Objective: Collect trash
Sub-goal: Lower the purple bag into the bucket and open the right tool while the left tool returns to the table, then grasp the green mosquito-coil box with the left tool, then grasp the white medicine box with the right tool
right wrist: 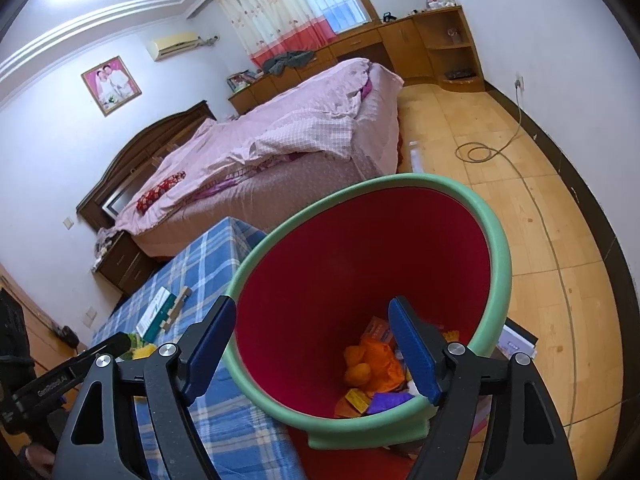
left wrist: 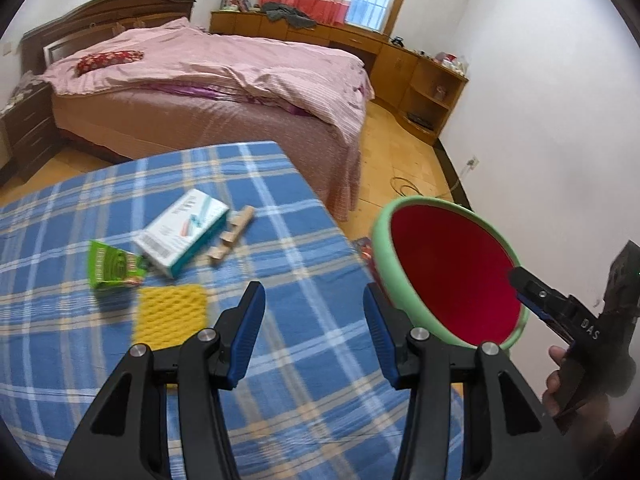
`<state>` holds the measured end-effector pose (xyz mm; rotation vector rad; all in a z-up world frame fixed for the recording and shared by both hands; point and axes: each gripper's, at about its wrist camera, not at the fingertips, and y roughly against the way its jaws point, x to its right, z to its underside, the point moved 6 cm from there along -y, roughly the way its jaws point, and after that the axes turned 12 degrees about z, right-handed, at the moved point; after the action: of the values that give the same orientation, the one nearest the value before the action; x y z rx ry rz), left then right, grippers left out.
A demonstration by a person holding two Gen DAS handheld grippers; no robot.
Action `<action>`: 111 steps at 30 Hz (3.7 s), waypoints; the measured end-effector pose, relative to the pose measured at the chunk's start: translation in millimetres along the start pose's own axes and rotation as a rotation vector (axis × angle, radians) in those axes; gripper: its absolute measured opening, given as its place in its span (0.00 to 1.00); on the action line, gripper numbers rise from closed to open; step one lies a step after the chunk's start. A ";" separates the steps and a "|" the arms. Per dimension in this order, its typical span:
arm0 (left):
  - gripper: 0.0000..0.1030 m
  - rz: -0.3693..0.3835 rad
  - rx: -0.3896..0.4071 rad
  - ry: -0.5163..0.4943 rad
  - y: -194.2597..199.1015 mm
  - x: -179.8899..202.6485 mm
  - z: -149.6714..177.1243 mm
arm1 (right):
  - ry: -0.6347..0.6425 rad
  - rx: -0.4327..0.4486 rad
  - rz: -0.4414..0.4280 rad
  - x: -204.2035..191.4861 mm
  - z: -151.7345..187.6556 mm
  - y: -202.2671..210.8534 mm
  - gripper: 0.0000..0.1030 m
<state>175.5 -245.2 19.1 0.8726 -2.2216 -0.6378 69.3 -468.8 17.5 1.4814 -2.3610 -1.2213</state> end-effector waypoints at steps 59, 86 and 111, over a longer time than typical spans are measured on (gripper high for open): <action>0.58 -0.349 -0.029 0.149 37.5 -177.5 10.4 | 0.121 0.007 -0.062 -83.0 20.1 10.9 0.77; 0.58 -0.331 0.149 0.334 85.2 -257.1 30.7 | 0.358 -0.222 -0.144 -272.2 74.8 -76.1 0.77; 0.58 -0.263 0.185 0.389 88.6 -265.9 33.9 | 0.484 -0.215 0.095 -322.2 92.4 -155.5 0.66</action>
<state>264.2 13.0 -52.8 1.2795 -1.8490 -0.3428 305.5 -192.4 -47.8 1.3858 -1.8959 -0.9283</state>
